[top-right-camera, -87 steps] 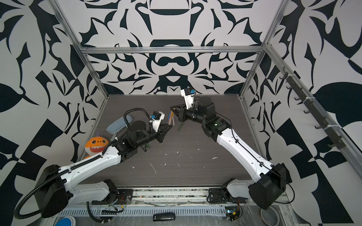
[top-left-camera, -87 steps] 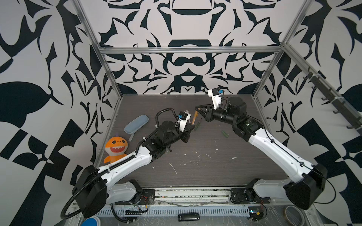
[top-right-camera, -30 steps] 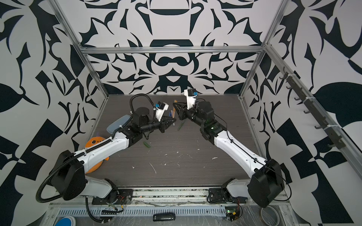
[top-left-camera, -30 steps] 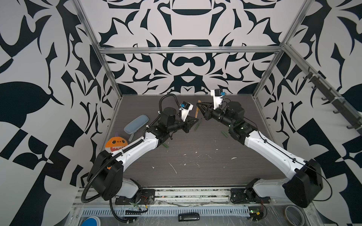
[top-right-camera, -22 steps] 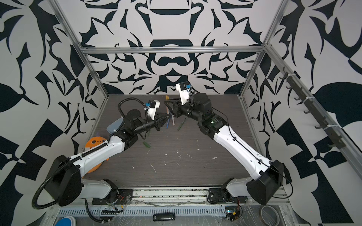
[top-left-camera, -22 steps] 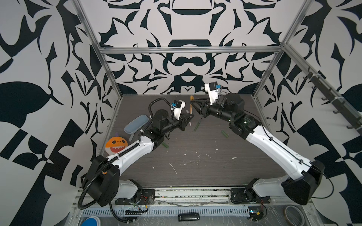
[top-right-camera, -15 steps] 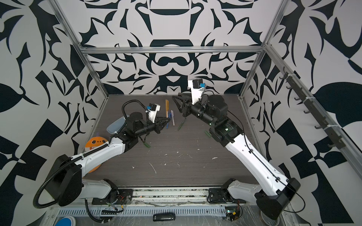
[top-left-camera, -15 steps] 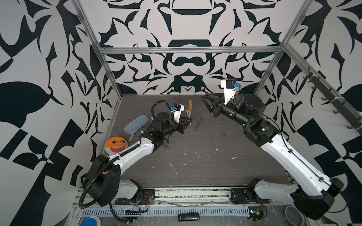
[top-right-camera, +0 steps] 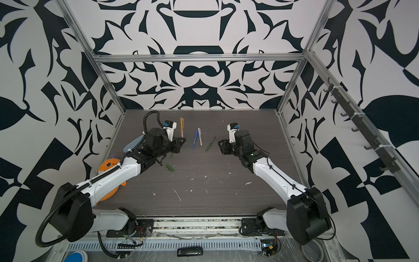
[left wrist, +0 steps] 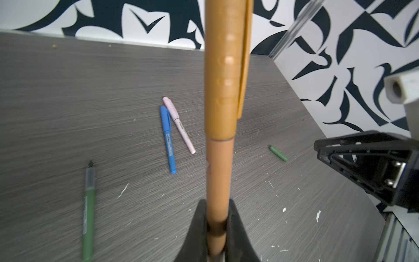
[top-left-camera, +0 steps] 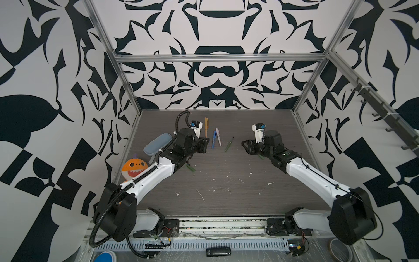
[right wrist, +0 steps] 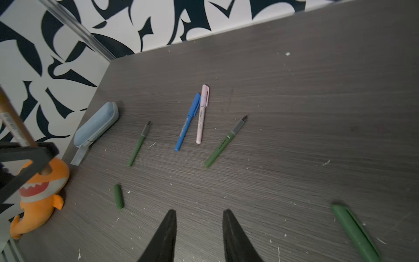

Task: Insert pens into pen caps
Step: Place a pen at the top-center of the table.

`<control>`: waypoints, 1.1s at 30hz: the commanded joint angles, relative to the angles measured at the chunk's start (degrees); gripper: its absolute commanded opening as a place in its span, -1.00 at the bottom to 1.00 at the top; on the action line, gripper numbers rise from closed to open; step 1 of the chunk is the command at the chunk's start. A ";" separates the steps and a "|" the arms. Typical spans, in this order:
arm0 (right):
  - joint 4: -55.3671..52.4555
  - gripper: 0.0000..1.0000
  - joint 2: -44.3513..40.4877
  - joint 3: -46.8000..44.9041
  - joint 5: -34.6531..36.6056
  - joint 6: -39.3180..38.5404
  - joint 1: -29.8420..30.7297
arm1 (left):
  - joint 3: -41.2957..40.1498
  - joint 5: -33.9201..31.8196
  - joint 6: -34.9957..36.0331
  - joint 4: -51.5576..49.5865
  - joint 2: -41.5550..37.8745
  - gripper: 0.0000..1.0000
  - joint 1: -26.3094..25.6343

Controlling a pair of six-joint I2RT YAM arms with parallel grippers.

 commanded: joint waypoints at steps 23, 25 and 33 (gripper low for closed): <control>29.54 -0.35 5.14 -16.66 5.27 6.60 -0.05 | 39.34 2.09 -0.79 -34.90 42.79 -1.00 3.96; 29.87 -0.34 4.16 -17.37 6.29 6.90 -0.05 | 41.00 2.27 -1.00 -36.06 44.71 -1.00 3.96; 30.23 -0.34 4.38 -17.65 6.80 7.48 0.02 | 43.57 3.12 -1.10 -38.81 48.38 -0.97 3.96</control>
